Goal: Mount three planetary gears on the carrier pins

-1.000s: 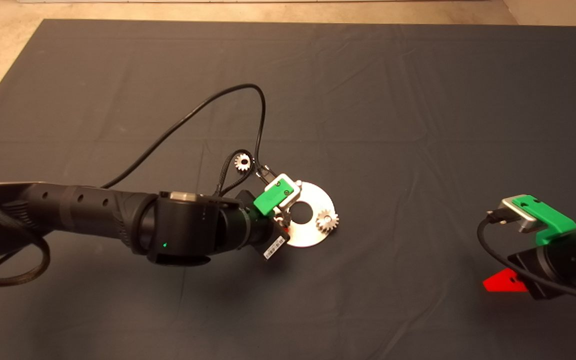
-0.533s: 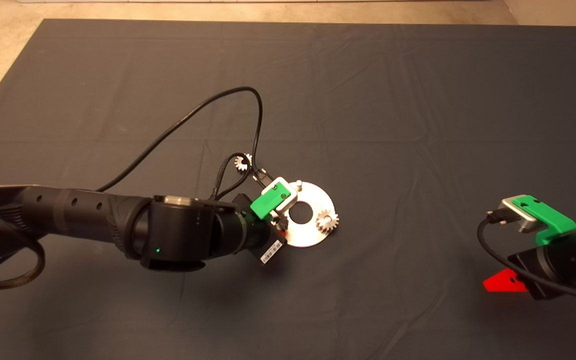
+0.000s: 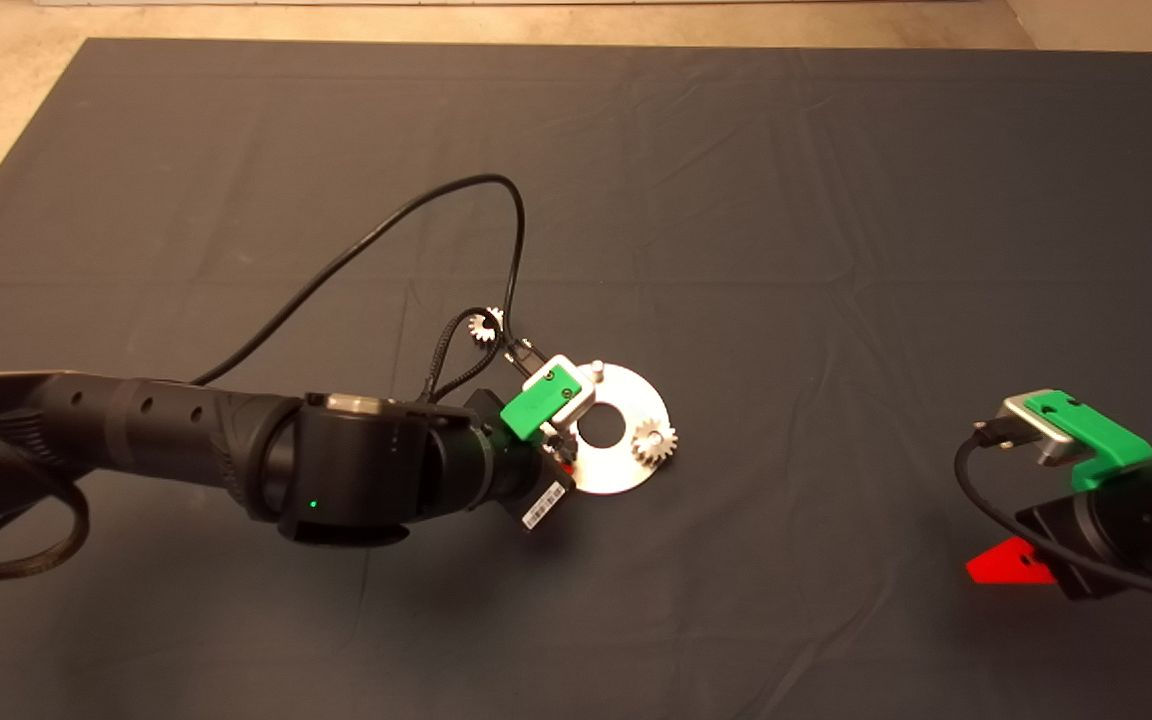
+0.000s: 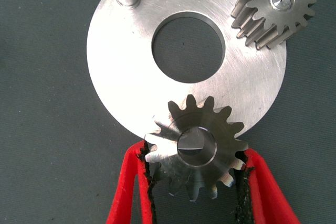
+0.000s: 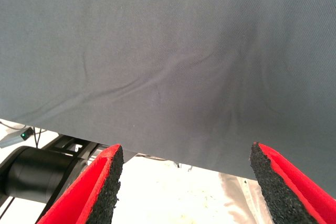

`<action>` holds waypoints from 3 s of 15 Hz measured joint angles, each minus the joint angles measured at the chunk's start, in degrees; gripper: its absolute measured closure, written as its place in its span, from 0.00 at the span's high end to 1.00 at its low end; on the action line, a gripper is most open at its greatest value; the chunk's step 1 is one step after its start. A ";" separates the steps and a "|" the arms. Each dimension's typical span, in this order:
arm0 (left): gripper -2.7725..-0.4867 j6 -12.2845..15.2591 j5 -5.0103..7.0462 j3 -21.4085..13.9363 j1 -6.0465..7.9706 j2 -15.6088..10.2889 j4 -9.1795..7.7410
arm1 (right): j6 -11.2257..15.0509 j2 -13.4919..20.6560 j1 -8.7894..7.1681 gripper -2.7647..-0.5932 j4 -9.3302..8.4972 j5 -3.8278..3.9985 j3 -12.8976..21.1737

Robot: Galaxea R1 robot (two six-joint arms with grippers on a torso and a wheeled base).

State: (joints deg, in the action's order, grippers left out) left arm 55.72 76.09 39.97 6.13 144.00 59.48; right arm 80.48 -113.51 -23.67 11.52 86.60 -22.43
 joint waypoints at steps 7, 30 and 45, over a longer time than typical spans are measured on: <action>0.05 -0.07 -2.45 0.49 -0.84 0.02 0.85 | 0.00 0.00 0.00 0.55 0.00 0.00 0.00; 0.05 -2.67 -4.51 1.09 -0.82 -0.94 1.35 | 0.00 0.00 0.00 0.55 0.00 -0.88 0.00; 0.05 -5.34 -5.27 1.54 -0.71 -1.39 1.29 | 0.00 0.00 0.00 0.55 0.00 -0.90 0.00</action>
State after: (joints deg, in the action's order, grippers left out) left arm 50.38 70.83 41.51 5.42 142.61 60.77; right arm 80.48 -113.51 -23.67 11.52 85.70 -22.43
